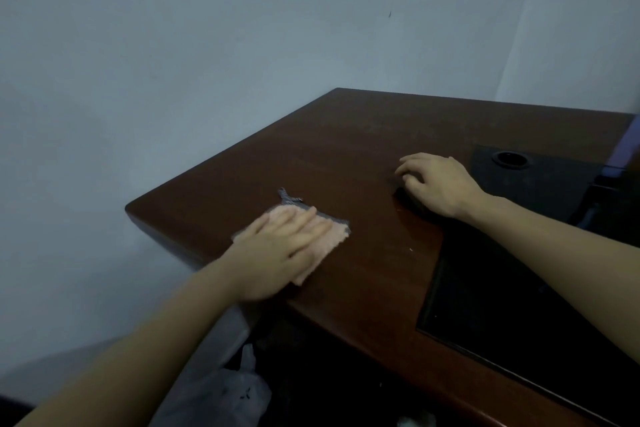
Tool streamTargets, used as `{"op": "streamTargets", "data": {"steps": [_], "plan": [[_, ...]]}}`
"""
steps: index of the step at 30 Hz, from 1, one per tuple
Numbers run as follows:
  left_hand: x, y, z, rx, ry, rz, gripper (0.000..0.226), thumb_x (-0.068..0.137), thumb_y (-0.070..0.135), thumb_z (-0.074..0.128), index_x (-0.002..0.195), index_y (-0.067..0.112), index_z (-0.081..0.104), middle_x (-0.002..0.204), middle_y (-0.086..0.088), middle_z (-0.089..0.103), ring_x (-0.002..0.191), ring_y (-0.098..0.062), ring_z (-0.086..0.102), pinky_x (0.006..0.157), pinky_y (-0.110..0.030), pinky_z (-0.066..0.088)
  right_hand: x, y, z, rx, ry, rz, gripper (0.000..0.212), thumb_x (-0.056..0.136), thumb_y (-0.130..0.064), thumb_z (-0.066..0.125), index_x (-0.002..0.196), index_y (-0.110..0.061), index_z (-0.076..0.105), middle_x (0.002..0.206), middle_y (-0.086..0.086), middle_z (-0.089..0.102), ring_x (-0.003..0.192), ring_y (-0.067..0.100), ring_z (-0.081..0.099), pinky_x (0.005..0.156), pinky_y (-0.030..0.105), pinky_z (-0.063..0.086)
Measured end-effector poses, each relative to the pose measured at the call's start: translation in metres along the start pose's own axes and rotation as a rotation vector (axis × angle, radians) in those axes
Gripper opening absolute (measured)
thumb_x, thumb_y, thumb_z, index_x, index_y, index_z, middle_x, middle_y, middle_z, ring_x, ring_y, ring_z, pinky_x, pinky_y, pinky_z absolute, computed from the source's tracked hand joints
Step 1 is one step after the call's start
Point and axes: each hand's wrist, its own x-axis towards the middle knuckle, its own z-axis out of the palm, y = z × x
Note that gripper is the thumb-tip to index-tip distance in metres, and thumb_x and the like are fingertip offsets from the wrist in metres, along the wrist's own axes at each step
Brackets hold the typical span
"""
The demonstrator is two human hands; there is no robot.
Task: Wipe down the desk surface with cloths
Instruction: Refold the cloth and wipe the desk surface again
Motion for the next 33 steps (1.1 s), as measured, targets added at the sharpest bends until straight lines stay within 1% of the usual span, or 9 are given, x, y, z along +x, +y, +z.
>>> {"op": "streamTargets", "data": {"steps": [2, 5, 13, 16, 19, 23, 25, 30, 33], "plan": [[0.022, -0.008, -0.004, 0.004, -0.025, -0.091, 0.065, 0.09, 0.067, -0.014, 0.153, 0.05, -0.015, 0.165, 0.016, -0.02, 0.153, -0.013, -0.018, 0.125, -0.048, -0.005, -0.008, 0.008, -0.004, -0.007, 0.008, 0.016, 0.033, 0.107, -0.029, 0.042, 0.132, -0.026, 0.064, 0.155, -0.004, 0.046, 0.143, 0.02, 0.041, 0.12, 0.063, 0.019], [0.052, -0.002, -0.008, -0.085, -0.018, -0.18, 0.052, 0.106, 0.054, 0.006, 0.156, 0.05, -0.008, 0.167, 0.014, -0.015, 0.155, -0.017, -0.013, 0.124, -0.05, -0.005, -0.02, 0.018, -0.01, -0.015, 0.017, 0.032, 0.033, 0.107, -0.03, 0.043, 0.131, -0.027, 0.064, 0.155, -0.004, 0.046, 0.143, 0.02, 0.042, 0.12, 0.063, 0.021], [0.055, 0.099, -0.011, -0.111, -0.023, 0.145, 0.054, 0.107, 0.054, 0.013, 0.159, 0.047, -0.001, 0.167, 0.017, -0.015, 0.154, -0.012, -0.016, 0.123, -0.046, -0.012, -0.041, 0.034, -0.022, -0.024, 0.022, 0.056, 0.032, 0.105, -0.029, 0.045, 0.131, -0.026, 0.063, 0.15, -0.005, 0.051, 0.138, 0.021, 0.046, 0.117, 0.062, 0.026], [0.053, 0.098, -0.012, -0.171, -0.001, 0.163, 0.054, 0.109, 0.051, 0.019, 0.16, 0.044, 0.003, 0.167, 0.016, -0.011, 0.153, -0.009, -0.016, 0.124, -0.041, -0.013, -0.048, 0.032, -0.022, 0.012, 0.037, 0.034, 0.032, 0.104, -0.028, 0.048, 0.132, -0.026, 0.063, 0.148, -0.003, 0.053, 0.136, 0.022, 0.048, 0.114, 0.059, 0.034], [0.051, 0.077, -0.017, -0.23, 0.125, 0.096, 0.054, 0.109, 0.051, 0.022, 0.16, 0.042, 0.01, 0.169, 0.014, -0.001, 0.154, -0.009, -0.009, 0.124, -0.04, -0.01, -0.057, 0.018, -0.02, 0.028, 0.01, -0.048, 0.035, 0.103, -0.027, 0.05, 0.136, -0.024, 0.061, 0.15, -0.001, 0.053, 0.14, 0.021, 0.044, 0.113, 0.053, 0.037], [0.05, 0.044, -0.02, -0.288, 0.219, -0.084, 0.053, 0.109, 0.048, 0.021, 0.16, 0.038, 0.018, 0.168, 0.012, 0.011, 0.155, -0.012, -0.001, 0.125, -0.044, -0.004, -0.068, -0.021, -0.01, -0.019, -0.124, -0.199, 0.045, 0.105, -0.033, 0.046, 0.15, -0.031, 0.046, 0.164, -0.006, 0.032, 0.156, 0.018, 0.014, 0.125, 0.056, 0.014], [0.049, 0.035, -0.018, -0.325, 0.213, -0.136, 0.053, 0.108, 0.048, 0.021, 0.16, 0.036, 0.021, 0.168, 0.01, 0.014, 0.156, -0.012, 0.0, 0.125, -0.043, -0.003, -0.069, -0.042, -0.001, -0.046, -0.163, -0.291, 0.05, 0.107, -0.038, 0.041, 0.156, -0.032, 0.036, 0.168, -0.006, 0.021, 0.157, 0.017, 0.003, 0.126, 0.05, 0.004], [0.043, 0.032, -0.009, -0.354, 0.258, -0.164, 0.051, 0.109, 0.045, 0.024, 0.159, 0.034, 0.024, 0.168, 0.011, 0.016, 0.155, -0.011, -0.001, 0.125, -0.042, -0.003, -0.07, -0.056, 0.016, -0.113, -0.346, -0.347, 0.057, 0.11, -0.048, 0.021, 0.163, -0.032, 0.006, 0.17, -0.009, -0.005, 0.156, 0.014, -0.011, 0.125, 0.037, -0.006], [0.041, 0.033, -0.008, -0.35, 0.256, -0.162, 0.051, 0.109, 0.046, 0.024, 0.159, 0.036, 0.023, 0.168, 0.012, 0.014, 0.155, -0.01, -0.001, 0.124, -0.041, -0.003, -0.06, -0.038, 0.014, -0.158, -0.364, -0.331, 0.057, 0.109, -0.053, 0.016, 0.161, -0.038, 0.001, 0.168, -0.014, -0.009, 0.155, 0.01, -0.012, 0.126, 0.036, -0.006]]}}
